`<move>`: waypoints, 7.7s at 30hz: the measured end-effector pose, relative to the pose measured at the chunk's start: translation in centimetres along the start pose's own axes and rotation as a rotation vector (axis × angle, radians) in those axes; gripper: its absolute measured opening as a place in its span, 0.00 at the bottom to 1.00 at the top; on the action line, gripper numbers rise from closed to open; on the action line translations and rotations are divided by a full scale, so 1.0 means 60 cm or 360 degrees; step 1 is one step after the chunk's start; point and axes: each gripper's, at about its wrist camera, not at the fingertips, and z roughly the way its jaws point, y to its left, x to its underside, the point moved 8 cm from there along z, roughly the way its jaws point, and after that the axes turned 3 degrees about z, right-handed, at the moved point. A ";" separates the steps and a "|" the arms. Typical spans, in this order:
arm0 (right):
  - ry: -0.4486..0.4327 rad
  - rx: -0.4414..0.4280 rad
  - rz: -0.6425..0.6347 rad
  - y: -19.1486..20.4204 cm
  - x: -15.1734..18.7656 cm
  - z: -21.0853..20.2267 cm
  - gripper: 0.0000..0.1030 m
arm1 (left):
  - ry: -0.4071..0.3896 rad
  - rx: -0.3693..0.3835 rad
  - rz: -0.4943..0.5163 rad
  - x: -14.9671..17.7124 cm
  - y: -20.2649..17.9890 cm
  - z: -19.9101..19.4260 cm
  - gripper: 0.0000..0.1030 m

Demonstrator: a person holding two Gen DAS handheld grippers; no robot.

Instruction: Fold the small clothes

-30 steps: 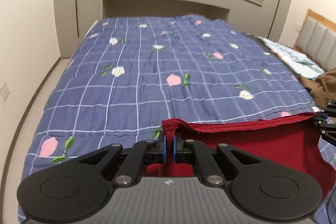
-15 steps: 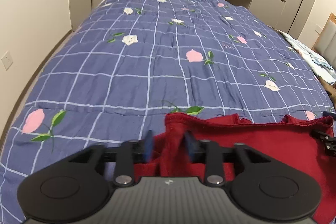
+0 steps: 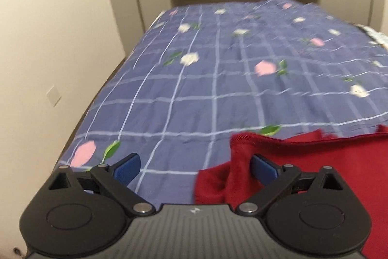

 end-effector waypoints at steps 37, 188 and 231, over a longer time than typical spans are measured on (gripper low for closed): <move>-0.0214 -0.0237 0.0285 -0.019 0.165 -0.247 0.99 | -0.0110 0.0217 -0.0335 0.133 0.043 -0.171 0.99; -0.0530 0.0100 -0.0592 0.352 0.178 -0.238 1.00 | 0.0094 0.0429 -0.0666 0.244 0.021 -0.159 0.99; -0.0494 -0.0077 -0.0573 0.331 0.181 -0.262 1.00 | 0.0182 0.0499 -0.0669 0.145 0.005 -0.136 0.22</move>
